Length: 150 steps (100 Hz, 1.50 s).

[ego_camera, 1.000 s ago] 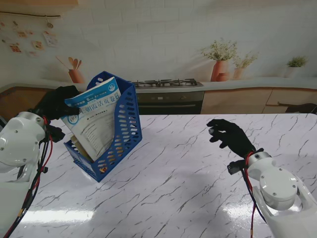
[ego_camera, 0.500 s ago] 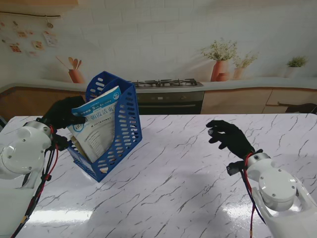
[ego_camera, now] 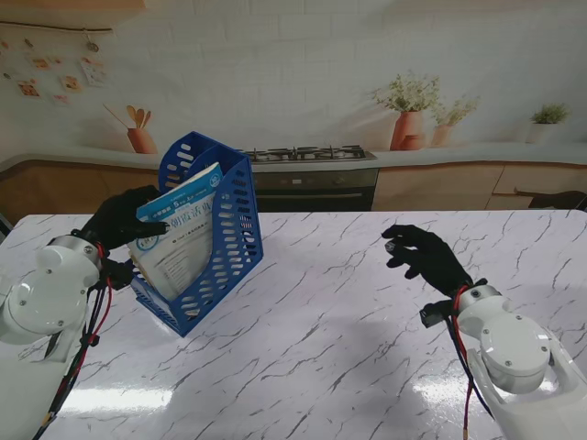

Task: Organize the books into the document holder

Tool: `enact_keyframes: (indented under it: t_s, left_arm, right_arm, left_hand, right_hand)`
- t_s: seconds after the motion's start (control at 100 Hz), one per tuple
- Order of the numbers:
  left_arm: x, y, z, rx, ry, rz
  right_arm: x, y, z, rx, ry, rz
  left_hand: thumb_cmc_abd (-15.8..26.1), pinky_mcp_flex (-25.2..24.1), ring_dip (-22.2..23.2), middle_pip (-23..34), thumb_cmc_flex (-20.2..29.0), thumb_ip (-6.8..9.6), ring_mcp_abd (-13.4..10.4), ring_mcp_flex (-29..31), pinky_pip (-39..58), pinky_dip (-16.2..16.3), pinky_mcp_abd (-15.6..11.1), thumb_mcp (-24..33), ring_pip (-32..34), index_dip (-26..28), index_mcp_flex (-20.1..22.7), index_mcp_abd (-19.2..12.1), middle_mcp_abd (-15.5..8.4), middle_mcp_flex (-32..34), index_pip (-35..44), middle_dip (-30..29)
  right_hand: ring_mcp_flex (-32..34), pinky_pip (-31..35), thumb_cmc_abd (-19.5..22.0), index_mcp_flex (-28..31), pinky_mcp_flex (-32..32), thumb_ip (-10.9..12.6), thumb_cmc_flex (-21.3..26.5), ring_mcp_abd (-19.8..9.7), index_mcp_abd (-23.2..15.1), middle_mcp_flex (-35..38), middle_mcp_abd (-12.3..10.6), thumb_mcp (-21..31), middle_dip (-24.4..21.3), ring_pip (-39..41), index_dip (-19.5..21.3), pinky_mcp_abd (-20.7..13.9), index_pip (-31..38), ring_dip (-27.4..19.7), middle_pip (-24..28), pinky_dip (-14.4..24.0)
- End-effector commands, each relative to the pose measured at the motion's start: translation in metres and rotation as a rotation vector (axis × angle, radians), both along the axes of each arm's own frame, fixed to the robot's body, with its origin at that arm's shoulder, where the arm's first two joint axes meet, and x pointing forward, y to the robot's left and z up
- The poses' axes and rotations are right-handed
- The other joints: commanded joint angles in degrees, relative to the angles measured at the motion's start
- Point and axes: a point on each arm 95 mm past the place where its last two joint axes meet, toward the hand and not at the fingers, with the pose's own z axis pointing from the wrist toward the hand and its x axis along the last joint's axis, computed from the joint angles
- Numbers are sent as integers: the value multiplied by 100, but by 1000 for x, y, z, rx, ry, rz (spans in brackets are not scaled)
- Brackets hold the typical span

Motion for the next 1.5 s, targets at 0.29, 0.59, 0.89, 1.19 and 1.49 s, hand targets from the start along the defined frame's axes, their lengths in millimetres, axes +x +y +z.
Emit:
enact_keyframes:
  t_s: [0.29, 0.59, 0.89, 1.19, 1.49]
  left_arm:
    - [-7, -6, 4, 11, 14, -38]
    - [-14, -6, 22, 25, -40, -16]
    - [-24, -6, 48, 49, -85, 15]
    - [-30, -15, 73, 44, -164, 18]
    - [-41, -43, 91, 6, -279, -40]
  right_arm:
    - [-4, 0, -3, 13, 10, 2]
    - [-6, -2, -2, 11, -15, -4]
    - [-6, -2, -3, 5, -17, 14]
    - [-6, 0, -4, 19, -16, 10]
    - [-6, -1, -4, 22, -18, 8]
  left_hand:
    - [932, -2362, -818, -269, -1226, 73, 181, -1415, -2735, -348, 171, -941, -1625, -1062, 36, 93, 32, -1207, -2093, -1195]
    - [1030, -3220, -1702, -808, -1447, 98, 16, -2518, -4742, -989, -292, -1418, -2751, -1358, -231, 153, 31, -1950, -2794, -1485]
    - [1151, -3269, -1775, -921, -1491, 116, 212, -2682, -5502, -1250, -129, -1647, -2823, -1402, -296, 218, 46, -2054, -2979, -1520]
    - [1159, -3172, -1738, -947, -1462, 124, 129, -2582, -5415, -1066, -85, -1760, -2788, -1392, -236, 181, -66, -2029, -3016, -1511]
    - [1228, -2970, -1621, -905, -1449, 123, 91, -2366, -4928, -697, 107, -1954, -2683, -1362, -131, 169, -99, -1882, -3026, -1480]
  right_hand:
    - [-93, 35, 72, -21, -2, 184, -46, -58, -39, -96, -75, -76, 10, -29, 109, 182, -108, -42, 15, -27]
    - [-213, -218, -204, 180, -174, 503, -488, 24, 42, -95, -70, 362, -23, -274, 364, 315, -420, -145, -87, -82]
    - [-150, -340, -347, 273, -235, 451, -714, 60, 69, -3, -68, 985, -21, -368, 420, 407, -471, -147, -170, -88]
    - [-78, -218, -394, 328, -132, 396, -935, 31, 67, 46, -65, 657, 14, -291, 429, 361, -457, -100, -138, -45]
    - [-135, -177, -276, 275, -112, 435, -842, -29, 93, -30, -80, 236, 33, -241, 429, 262, -462, -77, -53, -60]
